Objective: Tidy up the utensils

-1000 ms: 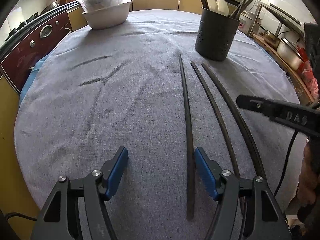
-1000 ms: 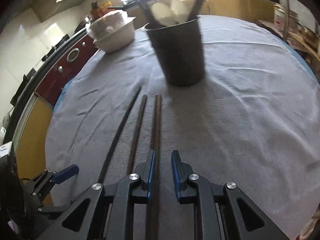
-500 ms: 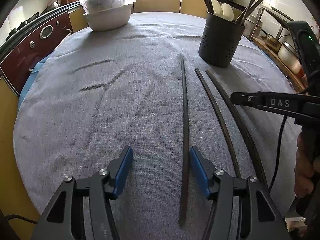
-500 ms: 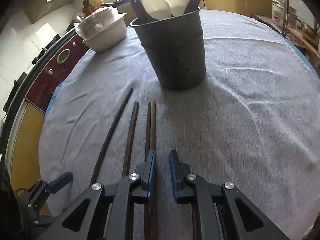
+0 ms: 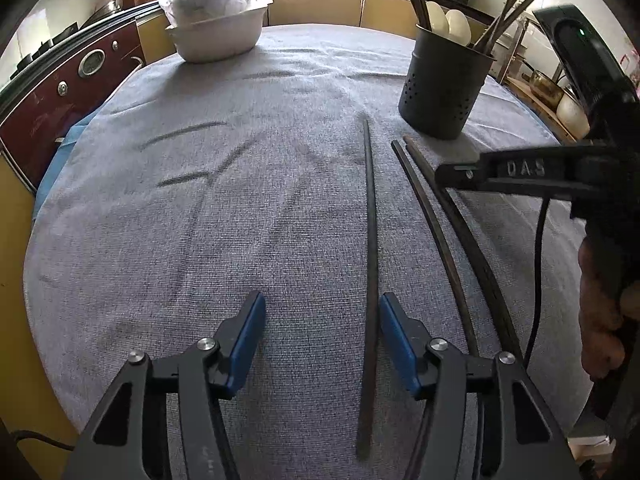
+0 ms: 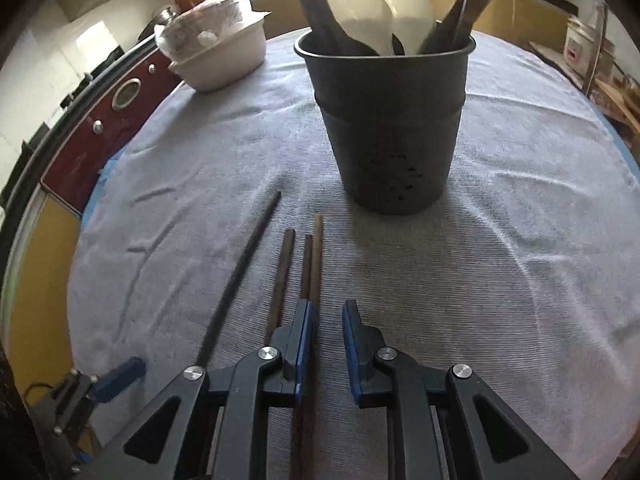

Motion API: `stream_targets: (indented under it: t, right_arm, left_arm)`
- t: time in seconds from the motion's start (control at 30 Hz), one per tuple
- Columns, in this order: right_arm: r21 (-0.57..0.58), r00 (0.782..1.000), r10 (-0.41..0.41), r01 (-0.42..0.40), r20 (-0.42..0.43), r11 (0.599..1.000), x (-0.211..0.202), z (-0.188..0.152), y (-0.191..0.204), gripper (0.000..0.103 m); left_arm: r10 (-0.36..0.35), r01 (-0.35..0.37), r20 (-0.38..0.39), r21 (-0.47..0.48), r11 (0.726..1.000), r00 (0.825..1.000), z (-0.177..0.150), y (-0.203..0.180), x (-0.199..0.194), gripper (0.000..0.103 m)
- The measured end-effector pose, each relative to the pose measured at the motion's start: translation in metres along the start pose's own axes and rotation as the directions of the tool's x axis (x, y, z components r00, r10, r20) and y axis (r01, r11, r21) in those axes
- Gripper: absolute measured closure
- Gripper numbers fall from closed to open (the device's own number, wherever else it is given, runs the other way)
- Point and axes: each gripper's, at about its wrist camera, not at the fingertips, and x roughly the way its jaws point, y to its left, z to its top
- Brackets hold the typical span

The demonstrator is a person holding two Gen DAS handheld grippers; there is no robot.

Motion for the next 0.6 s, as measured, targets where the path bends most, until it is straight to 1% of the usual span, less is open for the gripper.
stream_targets:
  t: [0.13, 0.23, 0.33, 0.47, 0.57, 0.6]
  right_arm:
    - [0.004, 0.999, 0.017, -0.017, 0.028, 1.0, -0.001, 0.006, 0.003, 0.085]
    - [-0.015, 1.0, -0.029, 0.029, 0.005, 0.999, 0.01, 0.011, 0.007, 0.085]
    - [-0.02, 0.999, -0.049, 0.05, 0.014, 0.999, 0.015, 0.015, 0.01, 0.085]
    - [0.005, 0.998, -0.051, 0.05, 0.024, 0.999, 0.018, 0.018, 0.007, 0.09]
    - [0.043, 0.998, -0.052, 0.051, 0.029, 0.998, 0.014, 0.017, -0.004, 0.091]
    - [0.055, 0.997, -0.067, 0.066, 0.033, 0.996, 0.011, 0.016, -0.01, 0.091]
  left_arm:
    - [0.001, -0.001, 0.007, 0.007, 1.0, 1.0, -0.001, -0.001, -0.001, 0.043]
    - [-0.006, 0.006, 0.011, 0.004, 1.0, 1.0, -0.002, -0.001, -0.002, 0.043]
    - [-0.015, 0.015, 0.015, -0.003, 1.0, 1.0, -0.002, 0.0, -0.003, 0.045]
    - [-0.025, 0.025, 0.017, -0.009, 1.0, 1.0, -0.003, 0.003, -0.004, 0.048]
    - [-0.029, 0.029, 0.017, -0.013, 0.999, 0.999, -0.003, 0.004, -0.006, 0.049]
    - [-0.03, 0.03, 0.017, -0.014, 0.999, 0.999, -0.003, 0.005, -0.006, 0.049]
